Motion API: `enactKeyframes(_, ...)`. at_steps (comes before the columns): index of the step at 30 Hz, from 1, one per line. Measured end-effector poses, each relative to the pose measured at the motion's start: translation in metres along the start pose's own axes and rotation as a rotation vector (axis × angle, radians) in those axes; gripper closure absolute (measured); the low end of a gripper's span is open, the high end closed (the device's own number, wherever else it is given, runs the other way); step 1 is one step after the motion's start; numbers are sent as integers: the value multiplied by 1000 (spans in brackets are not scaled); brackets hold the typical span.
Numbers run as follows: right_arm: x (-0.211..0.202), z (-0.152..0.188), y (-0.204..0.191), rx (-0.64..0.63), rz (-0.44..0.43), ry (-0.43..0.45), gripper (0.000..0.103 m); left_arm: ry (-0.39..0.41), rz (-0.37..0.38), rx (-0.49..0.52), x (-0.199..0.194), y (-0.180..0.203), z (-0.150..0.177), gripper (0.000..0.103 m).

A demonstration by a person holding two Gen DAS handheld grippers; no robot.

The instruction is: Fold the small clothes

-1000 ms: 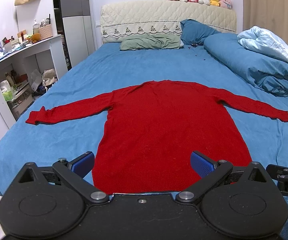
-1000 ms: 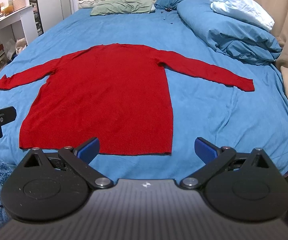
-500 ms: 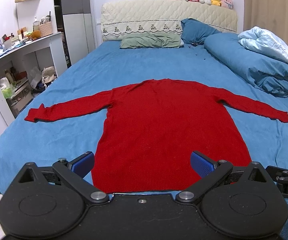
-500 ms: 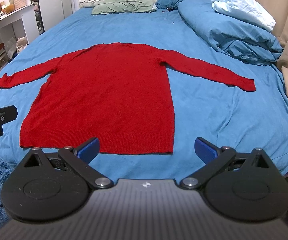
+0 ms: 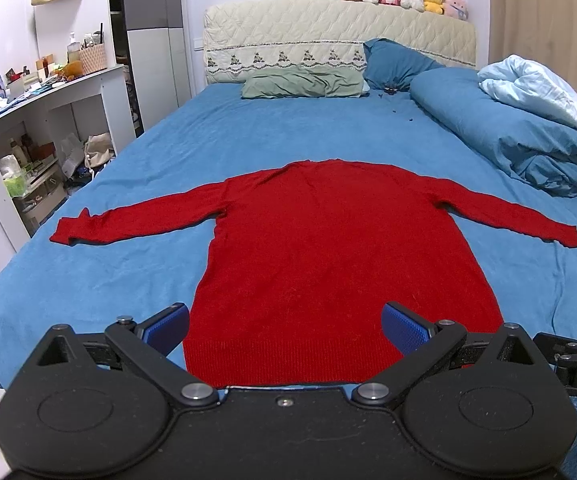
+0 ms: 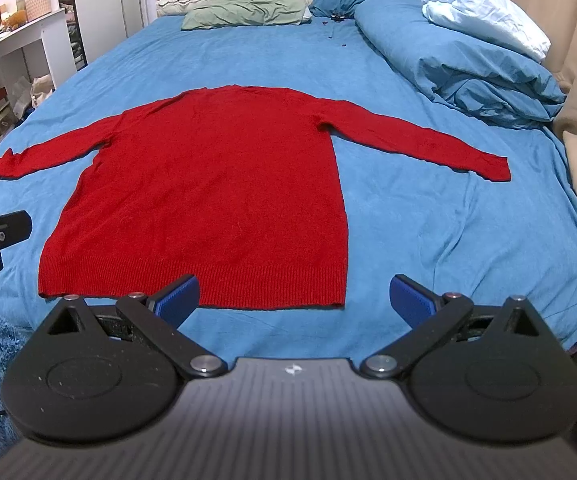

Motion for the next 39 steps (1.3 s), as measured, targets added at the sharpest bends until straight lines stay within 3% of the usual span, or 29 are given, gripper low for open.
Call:
enactKeyframes(7, -5, -7, 8, 36, -21, 20, 0, 40, 0, 18, -9, 9, -13, 0)
enactKeyframes(14, -12, -69, 78, 188, -22, 114, 0, 141, 105, 111, -1, 66, -100, 0)
enactKeyframes(20, 39, -121, 171, 364, 9, 170, 0, 110, 222, 172, 78, 131, -180, 0)
enactKeyframes(24, 95, -145, 234, 495, -28, 196, 0, 62, 284, 165, 143, 164, -221, 0)
enactKeyframes(28, 164, -156, 282, 595, -41, 179, 0, -14, 300, 149, 217, 191, -248, 0)
enactKeyframes(34, 260, -159, 339, 713, 18, 157, 0, -118, 273, 157, 315, 216, -251, 0)
enactKeyframes(39, 317, -164, 363, 762, 41, 131, 22, -172, 235, 171, 375, 223, -243, 0)
Point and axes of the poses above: each gripper's, at about its wrist camera, not at the fingertips, and x roughly the way its jaws point, y to its right, z to its underside, the point moved 10 cm from there along x, roughly the way its jaws point, and after that the axes turned 13 degrees about -y, right-handed, at the moved point
